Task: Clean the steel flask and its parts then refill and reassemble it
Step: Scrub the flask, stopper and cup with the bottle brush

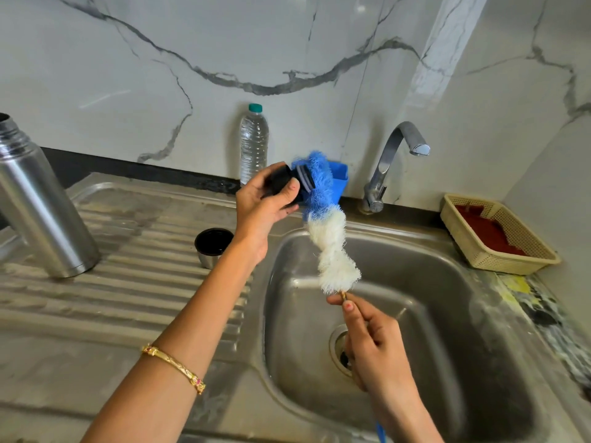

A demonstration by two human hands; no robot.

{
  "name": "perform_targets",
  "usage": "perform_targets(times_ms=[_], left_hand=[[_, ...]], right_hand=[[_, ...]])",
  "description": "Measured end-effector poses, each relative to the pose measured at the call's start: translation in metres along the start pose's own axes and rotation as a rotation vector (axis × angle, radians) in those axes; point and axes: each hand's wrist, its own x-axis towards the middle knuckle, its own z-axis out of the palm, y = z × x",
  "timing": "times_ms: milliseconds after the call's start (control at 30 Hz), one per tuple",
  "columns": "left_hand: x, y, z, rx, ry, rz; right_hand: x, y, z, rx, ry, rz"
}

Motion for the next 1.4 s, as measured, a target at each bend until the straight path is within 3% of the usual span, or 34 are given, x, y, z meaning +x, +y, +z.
perform_targets(times_ms=[233, 467, 600, 867, 1067, 1400], left_hand=[[-0.007, -0.024, -0.025, -0.103, 0.153, -0.055], [-0.031, -0.028, -0.073, 0.133, 0.328, 0.003], [-0.041, -0.011, -0.098, 0.24, 0.406, 0.033], [-0.05, 0.008, -0.174, 0.705, 0.537, 0.037], [-0.038, 0.012, -0.213, 0.996, 0.501, 0.0], [-0.019, 0.005, -0.235, 1.1, 0.362, 0.032]], right_hand=[[-0.001, 0.007, -0.002, 0.113, -0.066, 0.132], [-0.012, 0.007, 0.013, 0.228, -0.078, 0.27], [-0.012, -0.002, 0.026, 0.284, -0.055, 0.248], [-0.005, -0.005, 0.057, 0.282, 0.003, 0.166], [-0.008, 0.005, 0.097, 0.154, 0.057, 0.159], [-0.002, 0.007, 0.127, 0.038, 0.182, 0.09]])
